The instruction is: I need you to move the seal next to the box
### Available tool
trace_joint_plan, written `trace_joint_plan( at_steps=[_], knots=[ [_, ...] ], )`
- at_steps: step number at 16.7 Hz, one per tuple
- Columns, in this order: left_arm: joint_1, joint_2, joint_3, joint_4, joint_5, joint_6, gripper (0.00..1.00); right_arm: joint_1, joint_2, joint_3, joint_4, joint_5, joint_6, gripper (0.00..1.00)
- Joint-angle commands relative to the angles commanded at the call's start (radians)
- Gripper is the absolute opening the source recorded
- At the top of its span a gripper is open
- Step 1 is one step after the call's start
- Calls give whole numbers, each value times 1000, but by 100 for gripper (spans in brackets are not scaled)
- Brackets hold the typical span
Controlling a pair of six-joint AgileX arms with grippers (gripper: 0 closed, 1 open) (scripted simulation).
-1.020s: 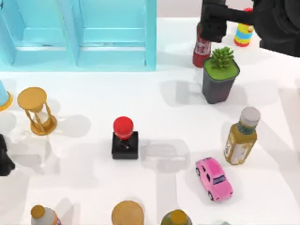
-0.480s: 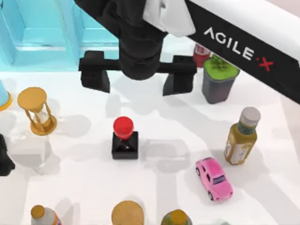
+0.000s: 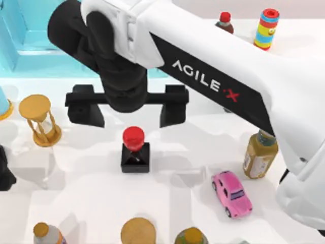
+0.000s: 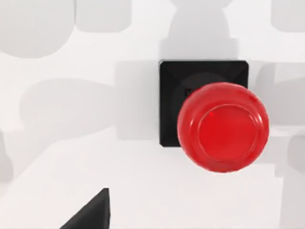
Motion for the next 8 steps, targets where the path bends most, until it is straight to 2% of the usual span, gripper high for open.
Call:
trace_joint_plan(
  at_steps=[4, 8],
  knots=[
    [0, 0, 0, 0, 0, 0, 100, -5, 0, -19, 18, -1, -4, 100],
    [0, 0, 0, 0, 0, 0, 100, -16, -4, -167, 166, -2, -16, 100]
  ],
)
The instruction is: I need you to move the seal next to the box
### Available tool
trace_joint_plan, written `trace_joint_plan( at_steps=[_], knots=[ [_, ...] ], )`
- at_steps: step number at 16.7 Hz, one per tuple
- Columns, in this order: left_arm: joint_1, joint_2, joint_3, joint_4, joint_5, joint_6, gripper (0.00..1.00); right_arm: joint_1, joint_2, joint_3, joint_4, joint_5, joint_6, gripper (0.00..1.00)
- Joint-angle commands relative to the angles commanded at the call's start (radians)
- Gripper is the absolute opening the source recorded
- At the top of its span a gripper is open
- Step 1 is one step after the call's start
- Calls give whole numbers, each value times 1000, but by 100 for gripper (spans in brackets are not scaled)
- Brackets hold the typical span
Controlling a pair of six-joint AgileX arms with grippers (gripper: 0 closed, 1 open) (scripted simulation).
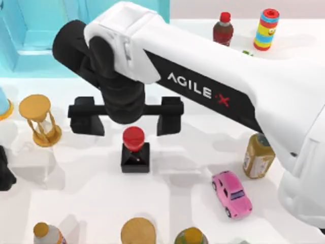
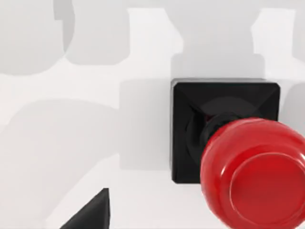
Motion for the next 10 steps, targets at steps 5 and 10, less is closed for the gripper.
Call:
trace_joint_plan(
  at_steps=[5, 10],
  knots=[
    [0, 0, 0, 0, 0, 0, 100, -13, 3, -208, 213, -1, -13, 100],
    [0, 0, 0, 0, 0, 0, 100, -15, 4, -226, 231, -2, -15, 100]
  ],
)
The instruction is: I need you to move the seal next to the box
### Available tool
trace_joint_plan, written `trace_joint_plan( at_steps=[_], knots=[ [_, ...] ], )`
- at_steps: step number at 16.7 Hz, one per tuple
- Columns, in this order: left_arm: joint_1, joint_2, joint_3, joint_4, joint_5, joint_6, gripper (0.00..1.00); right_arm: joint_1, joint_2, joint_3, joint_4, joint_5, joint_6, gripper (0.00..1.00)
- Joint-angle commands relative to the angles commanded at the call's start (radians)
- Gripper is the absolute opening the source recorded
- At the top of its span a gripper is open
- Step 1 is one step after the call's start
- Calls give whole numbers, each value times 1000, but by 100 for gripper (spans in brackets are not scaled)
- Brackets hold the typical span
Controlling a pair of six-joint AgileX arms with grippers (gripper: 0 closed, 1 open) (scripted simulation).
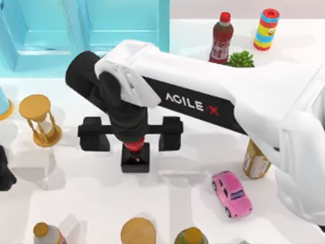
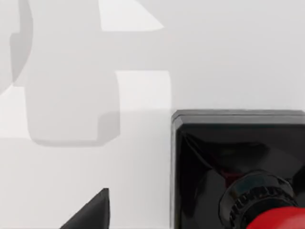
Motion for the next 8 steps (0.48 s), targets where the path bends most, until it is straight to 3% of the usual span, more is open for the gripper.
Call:
trace_joint_plan(
  at_steps=[8],
  knots=[
    [0, 0, 0, 0, 0, 0, 100, 0, 0, 0, 0, 0, 0, 40]
  ],
)
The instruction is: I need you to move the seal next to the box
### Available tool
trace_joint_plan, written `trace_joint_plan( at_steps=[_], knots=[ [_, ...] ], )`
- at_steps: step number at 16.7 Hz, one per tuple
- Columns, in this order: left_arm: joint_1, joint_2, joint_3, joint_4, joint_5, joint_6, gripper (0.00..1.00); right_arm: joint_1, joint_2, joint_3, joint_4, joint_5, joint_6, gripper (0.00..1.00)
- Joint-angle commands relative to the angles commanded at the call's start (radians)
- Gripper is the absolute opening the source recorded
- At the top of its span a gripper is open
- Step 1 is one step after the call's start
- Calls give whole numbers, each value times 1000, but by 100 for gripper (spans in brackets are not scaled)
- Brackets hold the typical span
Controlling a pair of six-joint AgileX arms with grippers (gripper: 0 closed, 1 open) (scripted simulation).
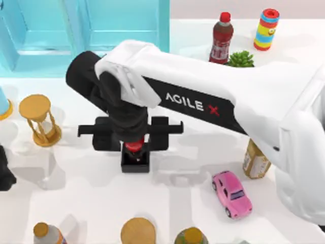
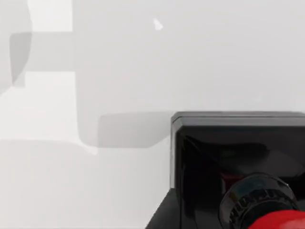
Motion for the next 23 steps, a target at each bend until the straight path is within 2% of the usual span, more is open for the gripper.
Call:
trace_joint_plan(
  at_steps=[5, 6, 16, 23],
  knots=[
    [0, 0, 0, 0, 0, 0, 100, 0, 0, 0, 0, 0, 0, 2],
    [0, 0, 0, 0, 0, 0, 100, 0, 0, 0, 0, 0, 0, 0],
    [0, 0, 0, 0, 0, 0, 100, 3, -3, 16, -13, 2, 2, 0],
    [0, 0, 0, 0, 0, 0, 100, 2, 5, 199, -192, 1, 1, 0]
  ],
)
